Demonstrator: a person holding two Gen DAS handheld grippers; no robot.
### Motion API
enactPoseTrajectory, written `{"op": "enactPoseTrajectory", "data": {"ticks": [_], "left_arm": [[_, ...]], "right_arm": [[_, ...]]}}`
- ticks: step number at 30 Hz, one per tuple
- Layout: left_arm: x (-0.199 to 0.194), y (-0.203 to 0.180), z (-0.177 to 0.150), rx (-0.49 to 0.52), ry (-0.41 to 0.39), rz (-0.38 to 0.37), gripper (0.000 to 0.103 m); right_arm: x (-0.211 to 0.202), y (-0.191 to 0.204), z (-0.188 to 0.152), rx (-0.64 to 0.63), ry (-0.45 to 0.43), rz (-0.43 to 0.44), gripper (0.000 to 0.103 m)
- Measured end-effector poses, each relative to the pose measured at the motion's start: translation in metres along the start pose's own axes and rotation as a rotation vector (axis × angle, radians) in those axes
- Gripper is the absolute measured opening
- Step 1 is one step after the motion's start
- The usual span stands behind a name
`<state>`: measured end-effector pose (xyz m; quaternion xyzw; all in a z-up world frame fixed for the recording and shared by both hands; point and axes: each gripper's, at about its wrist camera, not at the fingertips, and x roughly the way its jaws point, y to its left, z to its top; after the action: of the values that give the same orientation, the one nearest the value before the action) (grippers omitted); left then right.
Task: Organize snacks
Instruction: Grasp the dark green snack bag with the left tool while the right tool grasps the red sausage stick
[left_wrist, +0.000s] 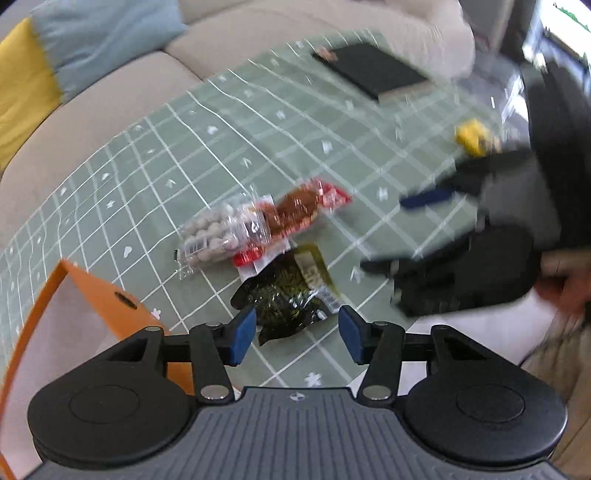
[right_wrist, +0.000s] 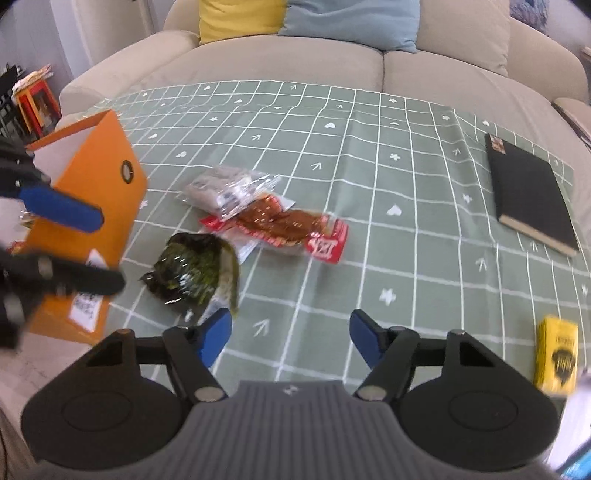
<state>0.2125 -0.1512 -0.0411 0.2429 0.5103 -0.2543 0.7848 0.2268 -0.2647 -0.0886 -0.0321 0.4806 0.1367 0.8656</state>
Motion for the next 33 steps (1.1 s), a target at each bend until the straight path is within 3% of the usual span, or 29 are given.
{"op": "enactPoseTrajectory", "data": {"ticks": [5, 14, 17, 26, 28, 31, 33], "left_arm": [[0.023, -0.005, 0.008, 0.124, 0.086, 0.004, 0.069], [0.057, -0.007, 0.01, 0.257, 0.202, 0.056, 0.074], [0.063, -0.007, 0.014, 0.264, 0.23, 0.065, 0.074], [0.087, -0.001, 0.023, 0.209, 0.276, 0.068, 0.074], [0.088, 0.001, 0.024, 0.187, 0.268, 0.067, 0.07], [0.09, 0.003, 0.024, 0.154, 0.261, 0.07, 0.056], [0.089, 0.005, 0.023, 0.129, 0.256, 0.071, 0.052]], "right_arm": [[0.015, -0.003, 0.009, -0.117, -0.004, -0.031, 0.068], [0.04, 0.023, 0.006, -0.528, -0.085, -0.112, 0.071], [0.043, 0.023, 0.008, -0.56, -0.129, -0.139, 0.071], [0.062, 0.026, 0.006, -0.629, -0.185, -0.094, 0.069], [0.063, 0.026, 0.007, -0.624, -0.19, -0.086, 0.063], [0.065, 0.025, 0.008, -0.607, -0.18, -0.059, 0.045], [0.066, 0.024, 0.009, -0.598, -0.171, -0.068, 0.04]]}}
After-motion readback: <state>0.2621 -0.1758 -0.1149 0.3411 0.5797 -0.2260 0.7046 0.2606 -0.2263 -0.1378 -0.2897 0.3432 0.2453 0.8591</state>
